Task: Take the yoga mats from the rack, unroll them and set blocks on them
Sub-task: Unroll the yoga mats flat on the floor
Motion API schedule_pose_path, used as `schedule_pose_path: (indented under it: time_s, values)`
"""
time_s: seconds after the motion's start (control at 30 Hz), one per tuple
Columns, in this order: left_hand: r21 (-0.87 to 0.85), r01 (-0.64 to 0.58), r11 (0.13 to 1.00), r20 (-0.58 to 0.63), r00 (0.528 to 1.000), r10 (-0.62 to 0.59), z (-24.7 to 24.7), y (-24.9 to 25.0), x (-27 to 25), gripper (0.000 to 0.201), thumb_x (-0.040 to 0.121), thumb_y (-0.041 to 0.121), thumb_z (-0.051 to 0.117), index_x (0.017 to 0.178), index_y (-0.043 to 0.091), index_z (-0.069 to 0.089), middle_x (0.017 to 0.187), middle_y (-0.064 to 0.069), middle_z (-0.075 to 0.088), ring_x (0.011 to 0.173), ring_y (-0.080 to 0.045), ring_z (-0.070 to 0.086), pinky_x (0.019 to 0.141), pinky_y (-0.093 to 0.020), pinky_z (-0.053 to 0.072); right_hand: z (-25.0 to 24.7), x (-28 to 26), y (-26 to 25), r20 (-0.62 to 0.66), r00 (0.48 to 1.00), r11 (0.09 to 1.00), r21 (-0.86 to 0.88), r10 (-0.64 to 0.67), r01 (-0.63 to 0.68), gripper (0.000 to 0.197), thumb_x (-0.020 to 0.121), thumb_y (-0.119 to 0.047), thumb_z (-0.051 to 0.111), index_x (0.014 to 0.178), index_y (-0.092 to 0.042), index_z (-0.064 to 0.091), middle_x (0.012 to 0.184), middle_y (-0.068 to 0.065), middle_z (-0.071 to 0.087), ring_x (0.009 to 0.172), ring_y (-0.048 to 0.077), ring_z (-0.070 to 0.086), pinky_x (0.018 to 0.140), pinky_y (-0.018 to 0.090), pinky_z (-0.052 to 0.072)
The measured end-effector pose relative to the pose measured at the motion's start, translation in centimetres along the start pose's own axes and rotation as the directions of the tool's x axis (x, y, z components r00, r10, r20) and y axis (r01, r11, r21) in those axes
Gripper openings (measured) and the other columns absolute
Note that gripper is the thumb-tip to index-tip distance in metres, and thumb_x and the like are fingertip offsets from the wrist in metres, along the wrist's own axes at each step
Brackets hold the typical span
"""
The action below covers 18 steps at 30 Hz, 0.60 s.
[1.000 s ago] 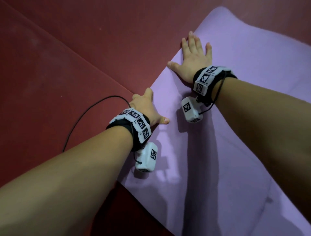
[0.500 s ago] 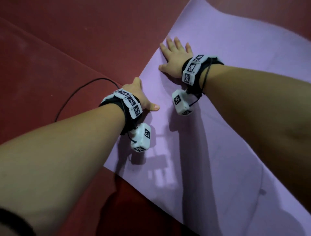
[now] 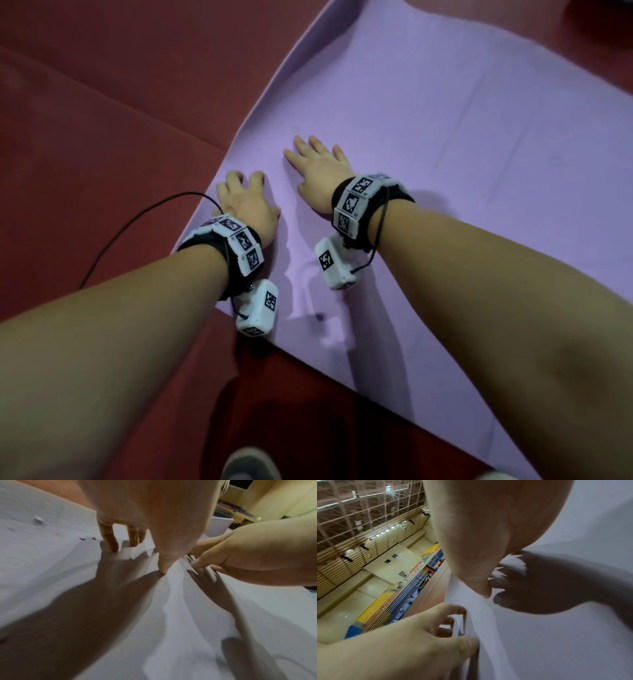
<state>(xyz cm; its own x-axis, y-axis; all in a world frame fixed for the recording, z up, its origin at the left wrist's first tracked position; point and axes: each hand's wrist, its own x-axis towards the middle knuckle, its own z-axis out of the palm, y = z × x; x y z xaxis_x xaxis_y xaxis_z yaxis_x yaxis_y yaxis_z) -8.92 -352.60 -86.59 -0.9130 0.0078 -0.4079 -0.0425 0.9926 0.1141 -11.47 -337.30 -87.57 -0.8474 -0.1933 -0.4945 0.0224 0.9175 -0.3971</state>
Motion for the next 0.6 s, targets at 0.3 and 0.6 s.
schedule_pose_path:
  time_s: [0.3,0.6]
  values:
    - [0.03,-0.075,0.997,0.253,0.965,0.065,-5.5,0.3,-4.2,0.067,0.084,0.02,0.066,0.147,0.02,0.041,0.163,-0.011,0.01,0.141,-0.04,0.028,0.116,-0.039,0.027,-0.4,-12.0,-1.2,0.006,0.991,0.784,0.611,0.132,-0.108,0.071,0.095,-0.005,0.043,0.158,-0.021,0.013,0.159,0.009,0.028,0.144,0.024,0.031,0.111,0.023,0.023]
    - [-0.14,-0.181,0.973,0.391,0.893,0.222,-10.9,4.0,-11.5,0.057,0.081,0.017,0.069,0.136,0.015,0.055,0.147,-0.009,0.04,0.134,-0.024,0.043,0.11,-0.03,0.035,-4.6,-20.5,-3.2,0.073,0.963,0.604,0.765,0.258,-0.22,0.072,0.096,-0.013,0.05,0.157,-0.02,0.013,0.16,0.009,0.027,0.148,0.024,0.024,0.118,0.042,0.024]
